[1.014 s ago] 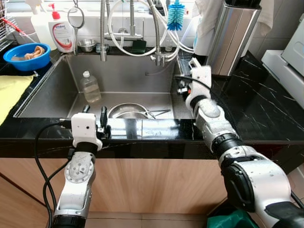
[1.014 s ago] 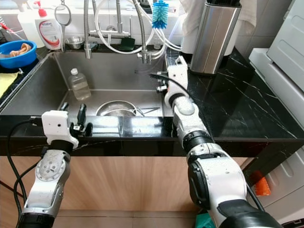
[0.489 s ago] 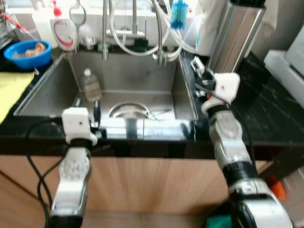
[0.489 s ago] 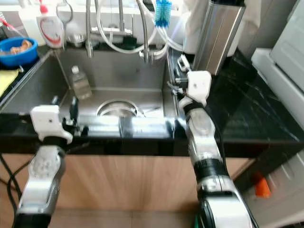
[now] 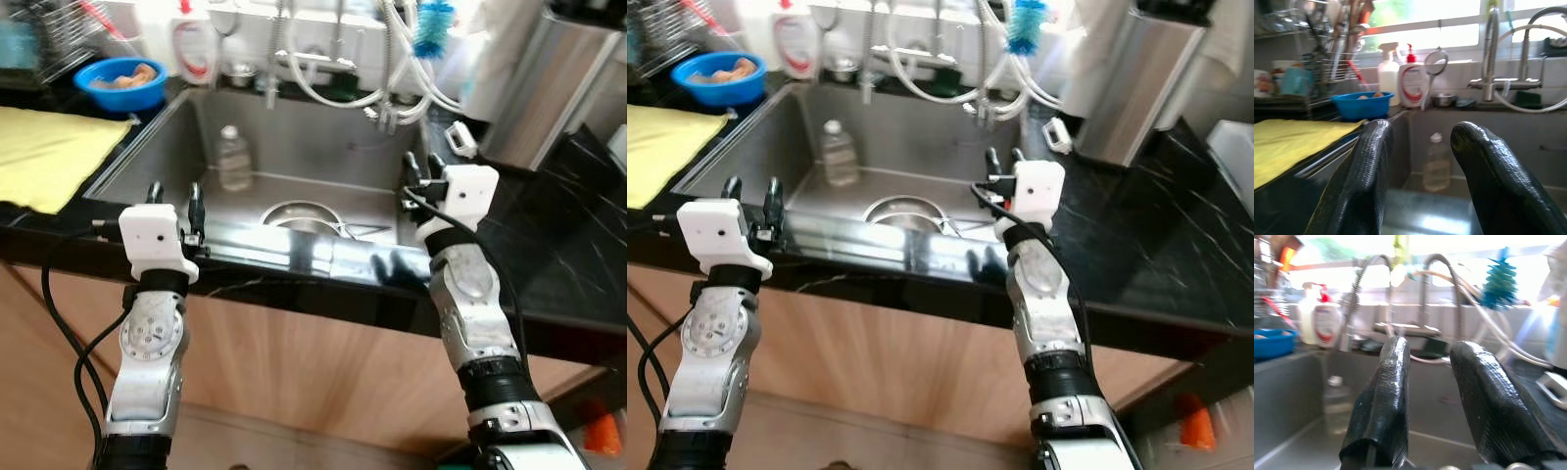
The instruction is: Kitchen organization
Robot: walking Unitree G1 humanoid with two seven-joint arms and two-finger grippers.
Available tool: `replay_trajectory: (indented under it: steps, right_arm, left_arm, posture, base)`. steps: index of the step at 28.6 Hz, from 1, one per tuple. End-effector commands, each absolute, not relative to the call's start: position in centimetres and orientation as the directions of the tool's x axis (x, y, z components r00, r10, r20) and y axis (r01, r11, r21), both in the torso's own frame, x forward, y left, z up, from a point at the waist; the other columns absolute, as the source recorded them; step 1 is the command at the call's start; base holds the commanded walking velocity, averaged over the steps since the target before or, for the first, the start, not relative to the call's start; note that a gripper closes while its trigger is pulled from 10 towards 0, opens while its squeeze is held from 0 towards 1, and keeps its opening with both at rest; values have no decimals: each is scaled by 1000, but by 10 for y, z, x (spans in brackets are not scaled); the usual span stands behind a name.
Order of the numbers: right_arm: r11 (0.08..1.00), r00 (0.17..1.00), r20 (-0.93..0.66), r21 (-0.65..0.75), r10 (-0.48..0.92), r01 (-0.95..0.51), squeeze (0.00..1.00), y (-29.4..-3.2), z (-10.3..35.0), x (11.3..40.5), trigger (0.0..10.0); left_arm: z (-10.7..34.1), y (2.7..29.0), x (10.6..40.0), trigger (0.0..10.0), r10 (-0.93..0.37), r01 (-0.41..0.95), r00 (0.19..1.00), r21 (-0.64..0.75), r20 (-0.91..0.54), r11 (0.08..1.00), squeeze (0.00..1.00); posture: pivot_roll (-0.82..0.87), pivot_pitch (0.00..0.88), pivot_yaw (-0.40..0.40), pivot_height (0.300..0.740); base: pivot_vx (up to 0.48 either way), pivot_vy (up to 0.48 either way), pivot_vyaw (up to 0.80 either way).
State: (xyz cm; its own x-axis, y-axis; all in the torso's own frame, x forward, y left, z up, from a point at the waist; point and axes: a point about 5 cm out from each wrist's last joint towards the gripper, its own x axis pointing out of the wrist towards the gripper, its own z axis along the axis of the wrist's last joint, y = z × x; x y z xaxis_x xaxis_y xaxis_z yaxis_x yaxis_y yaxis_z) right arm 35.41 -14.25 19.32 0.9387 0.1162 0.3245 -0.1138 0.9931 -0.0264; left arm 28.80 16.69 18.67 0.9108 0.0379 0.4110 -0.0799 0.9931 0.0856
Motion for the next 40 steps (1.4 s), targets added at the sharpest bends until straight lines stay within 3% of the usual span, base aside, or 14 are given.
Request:
replay_trajectory:
  steps: [1,40]
  right_arm:
    - [993,938,327,-35,114,-109,0,-144,197,354,10000]
    - [968,896,367,-109,249,-225,0,-137,211,352,10000]
  left_arm:
    - [187,164,287,10000,27,-74,913,102,407,992,0]
    - [192,181,283,10000,131,-201,892,121,432,972,0]
  posture:
    - [-56,0,-48,706]
    - [-52,0,-38,706]
  base:
    - [0,0,800]
    - [0,0,800]
